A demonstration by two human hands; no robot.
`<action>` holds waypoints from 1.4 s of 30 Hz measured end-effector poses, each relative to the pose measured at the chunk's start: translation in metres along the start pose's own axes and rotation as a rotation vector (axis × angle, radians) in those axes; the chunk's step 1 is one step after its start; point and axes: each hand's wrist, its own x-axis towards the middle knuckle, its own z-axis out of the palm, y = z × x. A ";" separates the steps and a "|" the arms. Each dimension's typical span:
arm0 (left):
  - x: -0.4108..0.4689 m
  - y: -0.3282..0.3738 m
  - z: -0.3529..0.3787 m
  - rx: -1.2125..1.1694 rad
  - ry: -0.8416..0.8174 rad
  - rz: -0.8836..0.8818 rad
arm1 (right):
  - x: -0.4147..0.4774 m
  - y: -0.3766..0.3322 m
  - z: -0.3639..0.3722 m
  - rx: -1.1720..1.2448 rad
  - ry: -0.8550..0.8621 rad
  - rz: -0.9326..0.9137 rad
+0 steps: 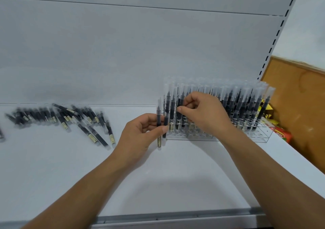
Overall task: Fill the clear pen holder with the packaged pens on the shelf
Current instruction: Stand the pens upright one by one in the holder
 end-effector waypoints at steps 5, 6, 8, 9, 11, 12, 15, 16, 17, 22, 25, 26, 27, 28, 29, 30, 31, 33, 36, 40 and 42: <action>0.000 -0.001 0.002 0.013 0.002 -0.006 | -0.001 0.002 0.001 -0.022 -0.015 -0.004; 0.000 -0.001 0.002 0.019 0.000 -0.005 | -0.002 0.003 0.003 -0.020 -0.018 -0.005; -0.001 -0.001 0.002 0.015 0.001 -0.005 | -0.004 0.003 0.005 -0.008 -0.019 -0.005; 0.000 -0.001 0.002 0.005 0.003 -0.005 | -0.004 0.003 0.005 -0.006 -0.022 -0.008; -0.001 -0.001 0.002 0.004 0.000 -0.005 | -0.005 0.003 0.004 -0.009 -0.027 -0.013; -0.001 -0.001 0.002 0.008 -0.005 -0.005 | -0.005 0.003 0.003 -0.010 -0.027 -0.012; -0.001 -0.002 0.004 0.013 -0.011 -0.002 | -0.010 0.005 -0.003 0.010 -0.004 0.014; -0.001 -0.002 0.004 0.008 -0.010 0.000 | -0.012 0.006 -0.005 0.036 0.029 0.010; -0.001 -0.001 0.005 0.001 -0.008 0.002 | -0.016 0.006 -0.007 0.082 0.070 -0.006; -0.002 0.000 0.008 -0.008 -0.022 0.010 | -0.029 -0.007 -0.008 0.365 -0.080 -0.096; -0.002 0.001 0.009 0.007 -0.028 0.008 | -0.028 -0.011 -0.005 0.392 -0.099 -0.106; -0.002 0.001 0.009 0.016 -0.029 0.008 | -0.027 -0.011 -0.003 0.404 -0.098 -0.104; -0.002 0.001 0.008 0.025 -0.028 0.008 | -0.027 -0.012 -0.003 0.417 -0.105 -0.103; -0.002 0.000 0.008 0.030 -0.027 0.008 | -0.027 -0.012 -0.002 0.430 -0.112 -0.105; -0.002 0.000 0.008 0.032 -0.025 0.008 | -0.027 -0.013 -0.003 0.440 -0.110 -0.110; -0.001 0.000 0.008 0.029 -0.019 0.006 | -0.027 -0.013 -0.005 0.447 -0.094 -0.111; -0.001 0.000 0.008 0.020 -0.006 0.000 | -0.026 -0.014 -0.008 0.454 -0.065 -0.109; -0.001 -0.001 0.008 -0.002 0.018 -0.016 | -0.022 -0.013 -0.017 0.460 0.032 -0.097; -0.002 -0.001 0.007 0.039 0.018 -0.016 | -0.013 -0.008 -0.029 0.414 0.170 -0.091; -0.002 0.000 0.008 0.028 0.014 -0.021 | -0.005 0.000 -0.028 0.292 0.191 -0.090; -0.002 0.000 0.009 0.021 0.013 -0.024 | -0.003 0.002 -0.026 0.265 0.193 -0.089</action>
